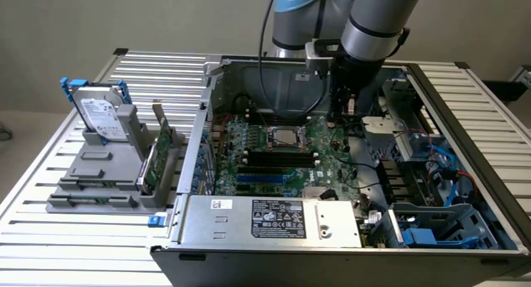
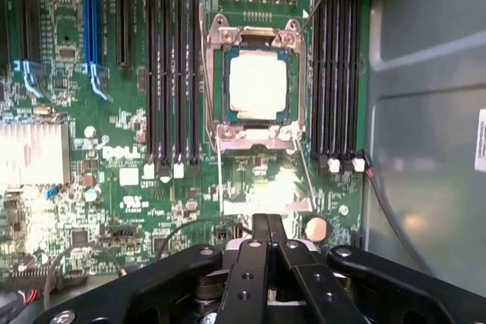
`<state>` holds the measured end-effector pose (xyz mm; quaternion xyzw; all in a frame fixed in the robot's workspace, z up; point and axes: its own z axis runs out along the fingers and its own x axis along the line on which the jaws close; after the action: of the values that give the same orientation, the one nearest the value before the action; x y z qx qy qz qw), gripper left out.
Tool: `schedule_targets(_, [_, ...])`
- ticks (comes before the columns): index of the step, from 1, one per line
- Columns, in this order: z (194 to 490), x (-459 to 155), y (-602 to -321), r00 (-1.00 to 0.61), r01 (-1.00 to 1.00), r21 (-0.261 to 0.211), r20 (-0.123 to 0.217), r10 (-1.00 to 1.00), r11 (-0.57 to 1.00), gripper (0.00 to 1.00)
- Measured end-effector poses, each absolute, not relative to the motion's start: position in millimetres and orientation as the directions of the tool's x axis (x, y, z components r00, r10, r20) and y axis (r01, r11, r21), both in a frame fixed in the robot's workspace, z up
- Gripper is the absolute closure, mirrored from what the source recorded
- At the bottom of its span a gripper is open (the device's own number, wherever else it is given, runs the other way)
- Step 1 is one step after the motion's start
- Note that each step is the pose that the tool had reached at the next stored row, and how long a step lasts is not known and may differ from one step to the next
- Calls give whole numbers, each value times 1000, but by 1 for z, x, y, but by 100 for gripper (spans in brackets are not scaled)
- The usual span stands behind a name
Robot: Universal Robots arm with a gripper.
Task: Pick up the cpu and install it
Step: 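Close the cpu cover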
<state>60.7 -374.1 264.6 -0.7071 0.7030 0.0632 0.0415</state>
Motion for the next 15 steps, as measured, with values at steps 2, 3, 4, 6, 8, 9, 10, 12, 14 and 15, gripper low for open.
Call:
schedule_targets(2, [264,65,-376,3,-1000,30,-148,-989,-8,89])
schedule_targets(3, [264,67,-377,3,-1000,30,-148,-989,-8,89])
schedule_targets(4, [263,69,-377,4,-1000,30,-148,-989,-8,89])
schedule_targets(6, [259,74,-377,4,-1000,30,-148,-989,-8,89])
schedule_targets(8, [256,77,-377,4,-1000,30,-148,-989,-8,89])
schedule_targets(9, [254,78,-377,4,-1000,30,-148,-989,-8,89])
schedule_targets(10, [252,79,-377,4,-1000,30,-148,-989,-8,89])
schedule_targets(12, [248,80,-377,3,-1000,30,-149,-989,-8,89])
schedule_targets(14, [246,80,-377,3,-1000,30,-150,-989,-8,89])
schedule_targets(15, [245,80,-377,4,-1000,30,-153,-988,-8,89])
